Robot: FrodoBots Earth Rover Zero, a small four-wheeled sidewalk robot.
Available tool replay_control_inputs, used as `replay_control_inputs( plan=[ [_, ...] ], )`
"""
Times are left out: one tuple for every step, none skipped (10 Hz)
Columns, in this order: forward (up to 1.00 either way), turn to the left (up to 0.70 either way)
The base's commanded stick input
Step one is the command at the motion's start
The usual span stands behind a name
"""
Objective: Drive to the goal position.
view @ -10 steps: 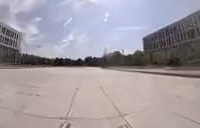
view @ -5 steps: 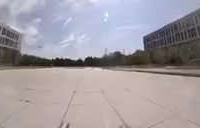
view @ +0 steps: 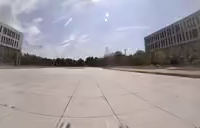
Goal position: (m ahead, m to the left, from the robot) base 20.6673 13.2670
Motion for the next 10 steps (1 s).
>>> replay_control_inputs(
  plan=[
    [0.7,0.0],
    [0.7,0.0],
    [0.7,0.0],
    [0.7,0.0],
    [0.7,0.0],
    [0.7,0.0],
    [0.7,0.0],
    [0.7,0.0],
    [0.7,0.0],
    [0.7,0.0]
  ],
)
